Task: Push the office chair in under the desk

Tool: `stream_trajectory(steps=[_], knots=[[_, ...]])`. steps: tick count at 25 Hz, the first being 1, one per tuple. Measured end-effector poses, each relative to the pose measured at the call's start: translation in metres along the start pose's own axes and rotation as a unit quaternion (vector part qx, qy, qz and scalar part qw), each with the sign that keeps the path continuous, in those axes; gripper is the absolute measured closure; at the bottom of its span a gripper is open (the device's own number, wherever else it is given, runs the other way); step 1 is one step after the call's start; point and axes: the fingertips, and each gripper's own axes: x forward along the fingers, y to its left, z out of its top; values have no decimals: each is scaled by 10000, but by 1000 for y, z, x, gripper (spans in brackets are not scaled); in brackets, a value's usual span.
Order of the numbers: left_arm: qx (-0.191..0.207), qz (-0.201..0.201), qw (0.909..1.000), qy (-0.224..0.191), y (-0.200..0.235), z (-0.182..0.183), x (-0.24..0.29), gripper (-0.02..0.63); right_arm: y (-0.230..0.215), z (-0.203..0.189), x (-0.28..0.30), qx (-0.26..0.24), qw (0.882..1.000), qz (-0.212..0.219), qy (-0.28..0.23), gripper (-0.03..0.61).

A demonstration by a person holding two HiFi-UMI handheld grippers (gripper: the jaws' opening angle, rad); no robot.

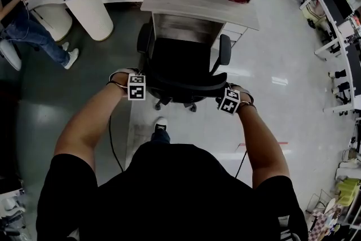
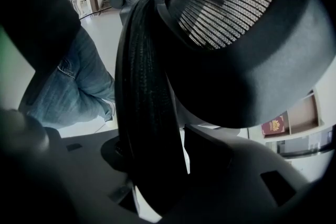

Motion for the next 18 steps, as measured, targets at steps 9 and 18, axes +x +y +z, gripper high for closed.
stream_trajectory(steps=[9,18], knots=[[76,-5,10000,-29,45,-19,6,402,-38,18,15,31,10000,41,33,354],[102,22,9999,-89,96,-24,14,402,-87,24,28,123,9999,-74,50,353]])
